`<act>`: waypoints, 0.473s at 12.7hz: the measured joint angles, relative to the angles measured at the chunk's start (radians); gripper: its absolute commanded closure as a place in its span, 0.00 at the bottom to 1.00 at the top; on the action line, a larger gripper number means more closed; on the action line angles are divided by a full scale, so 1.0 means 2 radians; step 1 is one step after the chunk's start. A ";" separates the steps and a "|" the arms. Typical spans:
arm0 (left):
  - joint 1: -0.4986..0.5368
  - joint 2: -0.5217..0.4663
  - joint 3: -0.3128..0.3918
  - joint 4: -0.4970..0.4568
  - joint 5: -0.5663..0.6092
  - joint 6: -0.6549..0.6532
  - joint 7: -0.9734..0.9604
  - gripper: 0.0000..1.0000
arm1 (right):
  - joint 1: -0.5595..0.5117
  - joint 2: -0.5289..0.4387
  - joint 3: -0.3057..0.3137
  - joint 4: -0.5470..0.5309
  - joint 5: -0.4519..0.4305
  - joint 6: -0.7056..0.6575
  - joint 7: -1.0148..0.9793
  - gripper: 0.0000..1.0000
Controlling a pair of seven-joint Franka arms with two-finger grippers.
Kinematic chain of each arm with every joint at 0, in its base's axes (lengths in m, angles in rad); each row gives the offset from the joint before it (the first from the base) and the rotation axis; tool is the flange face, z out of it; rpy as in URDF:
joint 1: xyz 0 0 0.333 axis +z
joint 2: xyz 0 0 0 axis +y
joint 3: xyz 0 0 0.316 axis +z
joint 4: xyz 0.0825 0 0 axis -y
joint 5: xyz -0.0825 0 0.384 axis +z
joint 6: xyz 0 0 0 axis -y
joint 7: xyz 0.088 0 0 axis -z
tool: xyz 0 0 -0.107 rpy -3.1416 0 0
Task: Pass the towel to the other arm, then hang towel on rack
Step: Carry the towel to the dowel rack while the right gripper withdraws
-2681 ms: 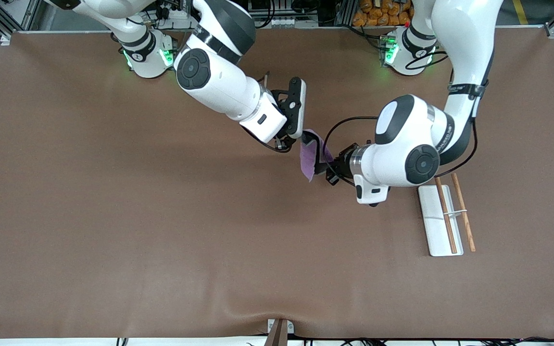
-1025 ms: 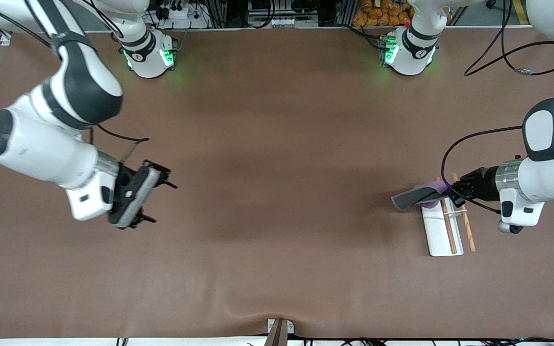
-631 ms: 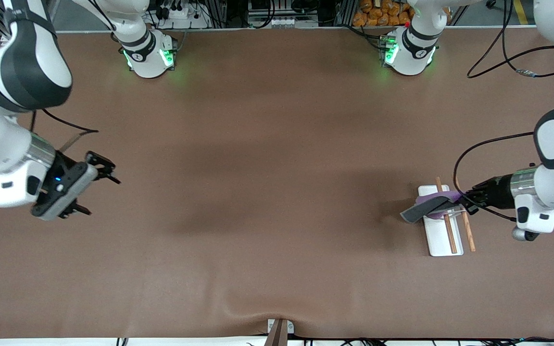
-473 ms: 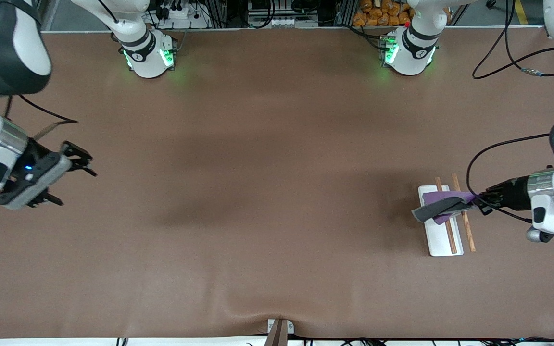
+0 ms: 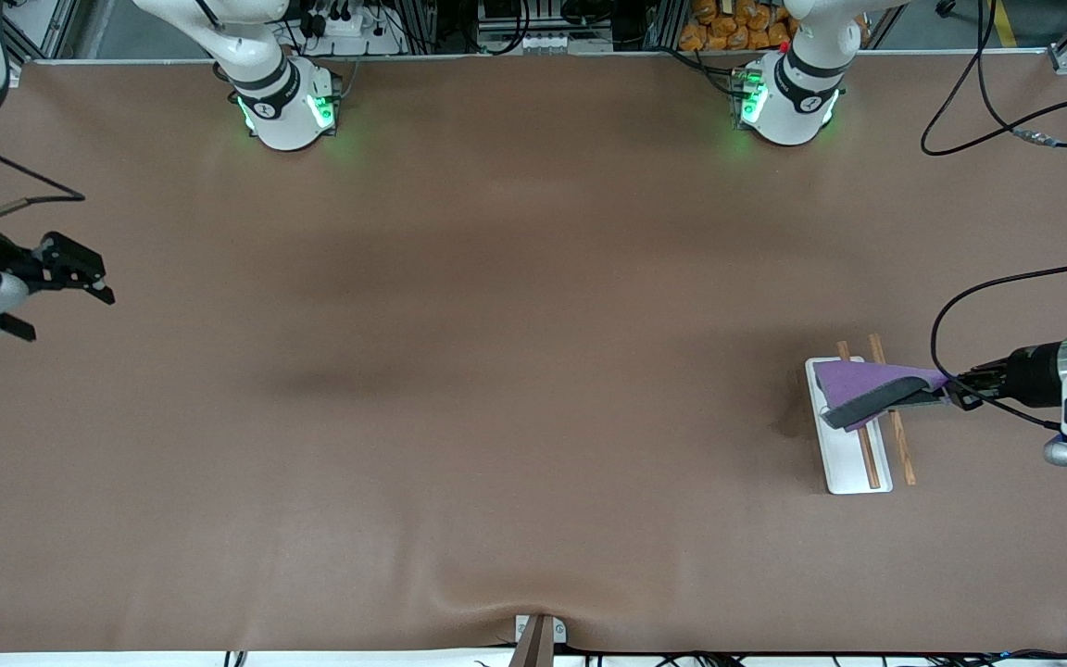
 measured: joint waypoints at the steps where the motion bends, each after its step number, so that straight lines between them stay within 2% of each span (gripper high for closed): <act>1: 0.008 0.003 0.000 0.000 0.000 0.002 0.019 1.00 | 0.002 -0.009 0.000 0.000 -0.003 -0.024 0.059 0.00; 3: 0.020 0.010 0.000 0.000 0.000 0.005 0.054 1.00 | 0.003 -0.025 -0.001 -0.001 -0.019 -0.070 0.142 0.00; 6: 0.029 0.017 0.000 0.000 0.000 0.008 0.090 1.00 | 0.002 -0.041 -0.011 -0.001 -0.028 -0.106 0.172 0.00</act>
